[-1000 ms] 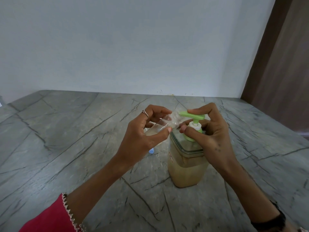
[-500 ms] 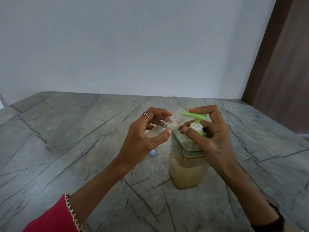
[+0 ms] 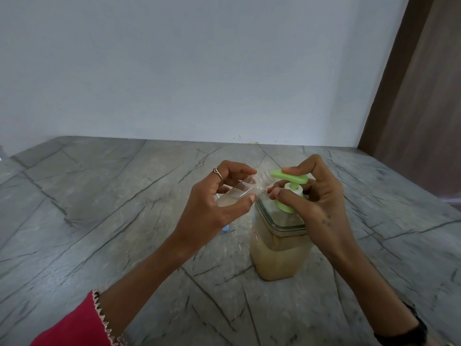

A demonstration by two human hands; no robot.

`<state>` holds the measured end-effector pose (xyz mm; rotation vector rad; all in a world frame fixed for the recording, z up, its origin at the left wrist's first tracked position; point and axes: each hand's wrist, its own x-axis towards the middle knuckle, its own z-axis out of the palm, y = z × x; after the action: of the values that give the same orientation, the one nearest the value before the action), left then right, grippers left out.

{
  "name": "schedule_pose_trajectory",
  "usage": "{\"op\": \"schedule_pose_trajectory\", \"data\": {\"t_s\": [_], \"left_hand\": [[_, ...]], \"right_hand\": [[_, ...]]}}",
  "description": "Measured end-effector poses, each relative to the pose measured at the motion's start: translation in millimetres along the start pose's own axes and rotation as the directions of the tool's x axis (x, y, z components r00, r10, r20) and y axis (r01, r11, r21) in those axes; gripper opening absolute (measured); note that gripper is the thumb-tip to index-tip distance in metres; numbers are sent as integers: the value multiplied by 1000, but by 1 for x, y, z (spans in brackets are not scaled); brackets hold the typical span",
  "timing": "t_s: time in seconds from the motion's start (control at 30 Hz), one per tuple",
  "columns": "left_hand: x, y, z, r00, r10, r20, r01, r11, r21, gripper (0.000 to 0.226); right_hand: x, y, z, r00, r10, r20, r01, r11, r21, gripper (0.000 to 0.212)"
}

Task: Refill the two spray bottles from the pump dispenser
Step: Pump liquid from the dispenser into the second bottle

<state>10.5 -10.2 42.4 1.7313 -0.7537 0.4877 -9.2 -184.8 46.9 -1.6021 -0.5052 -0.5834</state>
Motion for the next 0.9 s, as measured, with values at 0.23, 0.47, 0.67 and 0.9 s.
{"op": "schedule_pose_trajectory", "data": {"t_s": [0.23, 0.47, 0.67, 0.9], "left_hand": [[1, 0, -2, 1000, -8, -16, 8, 1000, -11, 30], [1, -1, 0, 1000, -3, -14, 3, 1000, -2, 30], [-1, -1, 2, 1000, 0, -6, 0, 1000, -7, 30], [0, 0, 1, 1000, 5, -10, -5, 1000, -16, 29]], "right_hand": [[0, 1, 3, 999, -19, 33, 20, 999, -35, 30], [1, -1, 1, 1000, -19, -12, 19, 999, -33, 20], [1, 1, -1, 999, 2, -54, -5, 999, -45, 17], [1, -1, 3, 1000, -8, 4, 8, 999, -49, 37]]}}
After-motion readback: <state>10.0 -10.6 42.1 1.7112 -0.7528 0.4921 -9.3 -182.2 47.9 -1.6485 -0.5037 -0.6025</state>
